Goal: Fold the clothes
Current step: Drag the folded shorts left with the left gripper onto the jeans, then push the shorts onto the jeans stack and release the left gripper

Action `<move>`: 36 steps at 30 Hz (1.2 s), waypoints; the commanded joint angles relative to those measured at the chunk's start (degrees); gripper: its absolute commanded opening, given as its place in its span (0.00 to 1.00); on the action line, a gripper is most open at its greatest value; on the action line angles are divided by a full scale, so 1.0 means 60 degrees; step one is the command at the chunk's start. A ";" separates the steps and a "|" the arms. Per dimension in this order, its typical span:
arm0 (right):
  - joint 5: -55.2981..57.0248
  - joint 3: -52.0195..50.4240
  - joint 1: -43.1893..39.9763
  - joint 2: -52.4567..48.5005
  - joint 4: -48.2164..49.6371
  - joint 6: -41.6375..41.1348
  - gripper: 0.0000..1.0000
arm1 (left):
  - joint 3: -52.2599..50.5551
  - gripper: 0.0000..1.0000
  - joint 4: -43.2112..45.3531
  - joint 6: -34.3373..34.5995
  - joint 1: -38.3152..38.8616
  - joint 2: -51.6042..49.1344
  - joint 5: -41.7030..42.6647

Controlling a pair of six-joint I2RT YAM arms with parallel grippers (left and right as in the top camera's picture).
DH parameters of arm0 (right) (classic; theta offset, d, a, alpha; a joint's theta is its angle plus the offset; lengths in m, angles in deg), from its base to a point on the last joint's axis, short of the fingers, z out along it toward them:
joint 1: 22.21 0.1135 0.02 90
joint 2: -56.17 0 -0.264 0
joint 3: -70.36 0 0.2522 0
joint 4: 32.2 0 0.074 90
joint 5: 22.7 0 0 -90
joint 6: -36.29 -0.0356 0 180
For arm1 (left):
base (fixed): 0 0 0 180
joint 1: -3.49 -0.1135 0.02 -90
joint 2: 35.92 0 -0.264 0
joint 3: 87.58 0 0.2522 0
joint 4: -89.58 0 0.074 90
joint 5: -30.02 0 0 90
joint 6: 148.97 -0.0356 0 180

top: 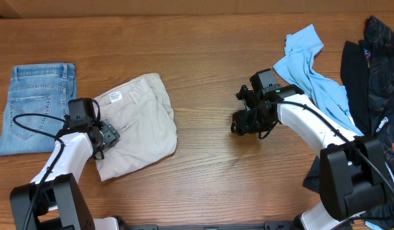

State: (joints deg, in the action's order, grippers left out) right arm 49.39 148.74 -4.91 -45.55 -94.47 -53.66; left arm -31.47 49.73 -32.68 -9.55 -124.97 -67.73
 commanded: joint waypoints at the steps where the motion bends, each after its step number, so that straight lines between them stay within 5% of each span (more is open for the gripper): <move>1: 0.0051 0.0171 0.0015 0.0215 0.0029 0.0073 0.57 | -0.0517 0.81 0.0667 -0.0528 -0.0157 -0.0452 0.0798; 12: 0.0055 0.0171 0.0015 0.0215 -0.0015 0.0073 0.57 | -0.0521 0.68 0.1953 -0.1169 -0.0211 -0.1967 0.1974; 18: 0.0055 0.0171 0.0015 0.0215 -0.0025 0.0073 0.57 | -0.0503 0.49 0.2350 -0.1486 -0.0211 -0.2193 0.2459; 26: 0.0058 0.0171 0.0015 0.0215 -0.0055 0.0073 0.57 | 0.0412 0.10 0.1770 -0.2106 -0.0219 -0.1756 0.2721; 36: 0.0233 0.0171 0.0004 0.0215 -0.0229 0.0069 0.58 | 0.3523 0.04 -0.0386 -0.3391 -0.0605 -0.0430 0.1049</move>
State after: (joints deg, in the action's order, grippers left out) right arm 50.13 148.74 -4.91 -45.55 -95.95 -53.68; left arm -17.97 48.62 -47.00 -12.02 -131.40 -56.06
